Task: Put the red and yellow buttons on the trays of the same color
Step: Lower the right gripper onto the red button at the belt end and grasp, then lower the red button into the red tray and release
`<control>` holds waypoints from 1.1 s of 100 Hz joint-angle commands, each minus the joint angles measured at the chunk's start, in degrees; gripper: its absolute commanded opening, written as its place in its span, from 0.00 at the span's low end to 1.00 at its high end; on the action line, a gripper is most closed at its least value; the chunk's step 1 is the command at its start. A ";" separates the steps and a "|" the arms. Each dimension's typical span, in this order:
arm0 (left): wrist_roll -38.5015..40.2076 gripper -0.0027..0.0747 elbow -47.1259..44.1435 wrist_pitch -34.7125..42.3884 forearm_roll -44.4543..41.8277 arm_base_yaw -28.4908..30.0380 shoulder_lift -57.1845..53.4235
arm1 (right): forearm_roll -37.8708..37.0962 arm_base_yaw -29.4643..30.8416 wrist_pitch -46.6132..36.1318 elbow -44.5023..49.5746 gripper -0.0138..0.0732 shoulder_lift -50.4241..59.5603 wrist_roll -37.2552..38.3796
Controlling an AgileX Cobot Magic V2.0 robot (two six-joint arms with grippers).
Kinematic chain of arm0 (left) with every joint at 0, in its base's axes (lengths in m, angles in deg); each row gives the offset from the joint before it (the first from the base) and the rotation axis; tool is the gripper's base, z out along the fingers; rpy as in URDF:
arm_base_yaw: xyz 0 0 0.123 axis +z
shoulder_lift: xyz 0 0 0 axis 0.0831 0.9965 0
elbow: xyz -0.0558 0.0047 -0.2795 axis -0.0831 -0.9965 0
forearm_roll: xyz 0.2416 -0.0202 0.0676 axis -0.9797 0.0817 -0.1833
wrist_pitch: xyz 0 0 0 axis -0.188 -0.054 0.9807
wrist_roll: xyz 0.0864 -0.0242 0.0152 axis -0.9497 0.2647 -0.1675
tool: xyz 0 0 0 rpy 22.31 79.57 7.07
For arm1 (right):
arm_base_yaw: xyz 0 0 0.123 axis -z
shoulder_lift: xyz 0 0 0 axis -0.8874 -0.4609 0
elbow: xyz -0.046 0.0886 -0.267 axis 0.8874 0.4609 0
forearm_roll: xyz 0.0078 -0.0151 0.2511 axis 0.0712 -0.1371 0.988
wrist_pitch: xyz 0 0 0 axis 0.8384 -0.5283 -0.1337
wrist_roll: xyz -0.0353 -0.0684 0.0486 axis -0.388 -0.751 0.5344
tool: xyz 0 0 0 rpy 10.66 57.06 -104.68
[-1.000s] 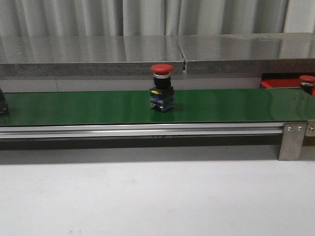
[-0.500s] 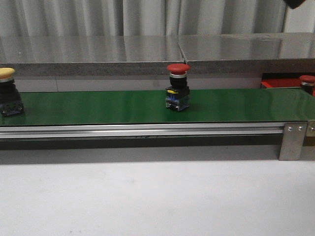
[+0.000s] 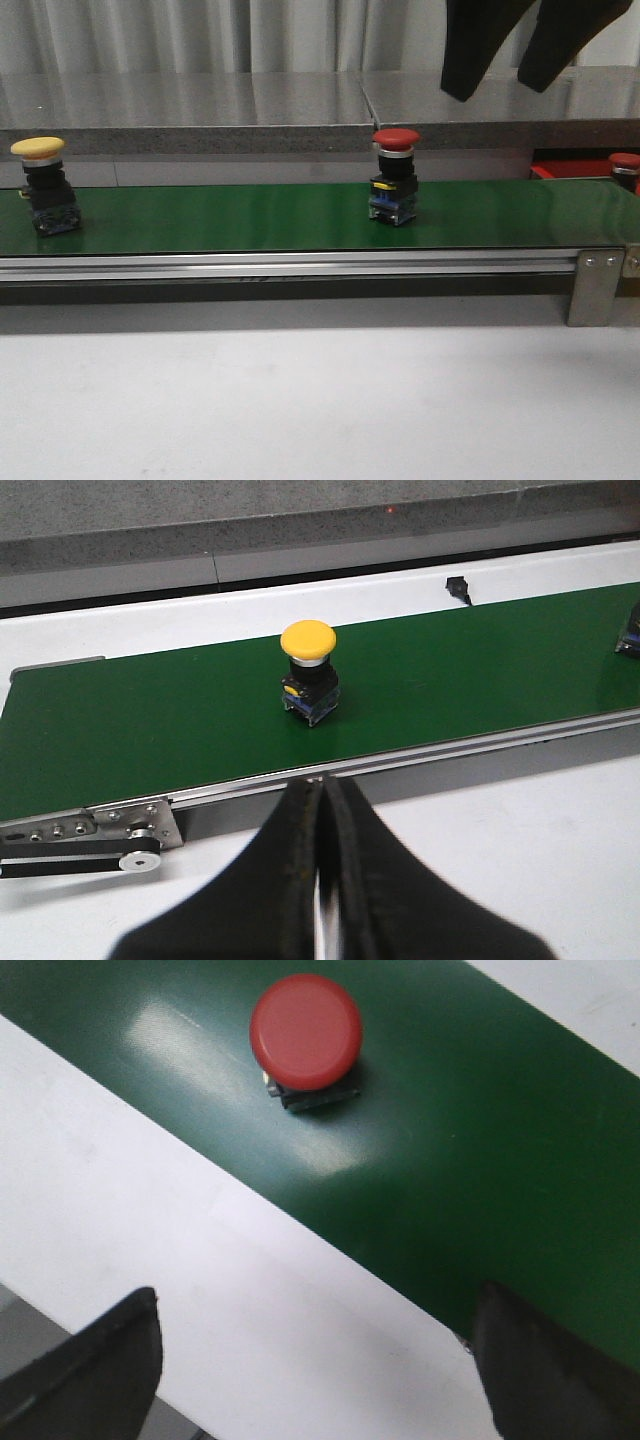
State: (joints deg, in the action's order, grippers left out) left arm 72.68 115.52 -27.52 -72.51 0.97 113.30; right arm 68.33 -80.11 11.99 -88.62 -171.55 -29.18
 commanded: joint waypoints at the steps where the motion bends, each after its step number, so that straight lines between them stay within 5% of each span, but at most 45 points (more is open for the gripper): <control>1: 0.09 0.01 1.40 4.02 1.06 -0.56 0.20 | 0.63 -0.09 1.12 -4.15 0.88 -0.80 -1.52; 51: 0.09 0.01 1.40 4.02 1.06 -0.56 0.20 | 0.07 -0.09 -12.22 -6.31 0.86 -11.51 -3.30; 63: 0.09 0.01 1.40 4.02 1.06 -0.56 0.20 | -0.46 -0.03 -13.84 -6.31 0.75 -11.61 -3.30; 85: 0.09 0.01 1.40 4.02 1.06 -0.56 0.20 | -1.35 -0.03 -13.83 -6.31 0.37 -11.41 -3.30; 110: 0.09 0.01 1.40 4.02 1.06 -0.56 0.20 | -1.41 1.64 -13.25 -6.25 0.33 -6.81 -0.44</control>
State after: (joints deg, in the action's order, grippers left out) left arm 72.68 115.52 -27.52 -72.51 0.97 113.30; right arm 66.75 -79.99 0.12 -92.93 -184.24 -31.20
